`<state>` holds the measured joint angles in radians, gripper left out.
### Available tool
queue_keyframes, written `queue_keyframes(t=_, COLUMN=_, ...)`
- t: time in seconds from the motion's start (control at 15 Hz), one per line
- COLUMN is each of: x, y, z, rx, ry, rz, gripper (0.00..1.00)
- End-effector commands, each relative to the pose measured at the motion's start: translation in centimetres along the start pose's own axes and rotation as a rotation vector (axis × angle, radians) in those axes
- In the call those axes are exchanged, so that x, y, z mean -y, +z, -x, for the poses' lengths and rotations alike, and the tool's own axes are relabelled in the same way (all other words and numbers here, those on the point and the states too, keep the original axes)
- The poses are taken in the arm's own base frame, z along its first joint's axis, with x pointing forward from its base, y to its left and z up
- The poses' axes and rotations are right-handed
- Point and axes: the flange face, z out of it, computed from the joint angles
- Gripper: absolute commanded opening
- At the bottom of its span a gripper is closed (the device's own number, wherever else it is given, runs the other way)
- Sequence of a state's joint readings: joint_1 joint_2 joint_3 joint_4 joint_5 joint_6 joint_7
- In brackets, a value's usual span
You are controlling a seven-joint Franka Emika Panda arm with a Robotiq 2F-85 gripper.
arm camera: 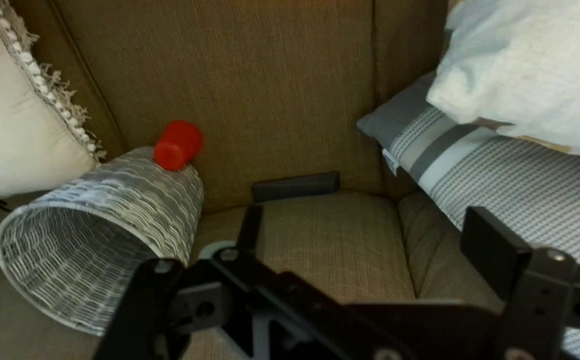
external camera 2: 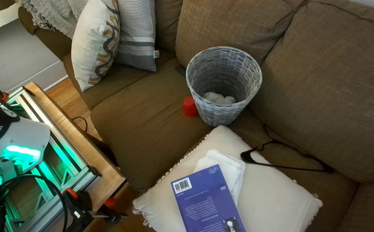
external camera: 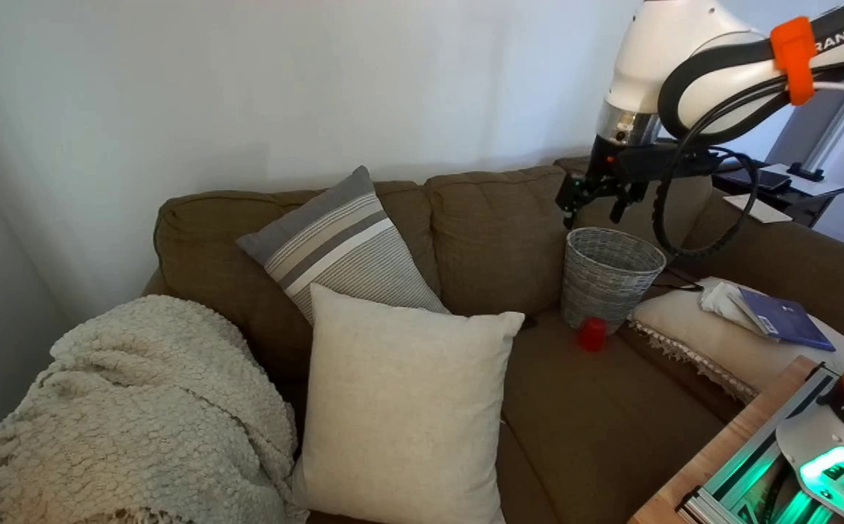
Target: Put the red cup in the basket
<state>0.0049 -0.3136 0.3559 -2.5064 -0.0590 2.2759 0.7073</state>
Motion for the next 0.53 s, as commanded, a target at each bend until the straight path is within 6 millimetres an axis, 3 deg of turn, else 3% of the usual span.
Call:
queue_keyframes(t=0.0, x=-2.3, y=7.3, z=0.7, rx=0.07, ry=0.062, rz=0.047, gripper=1.0)
queue_keyframes(t=0.2, x=-5.2, y=13.5, z=1.7, rx=0.089, ry=0.137, rz=0.173, gripper=1.0)
queue_keyframes(t=0.47, x=-9.2, y=18.4, z=2.3, rx=0.036, ry=0.223, rz=0.384, gripper=1.0)
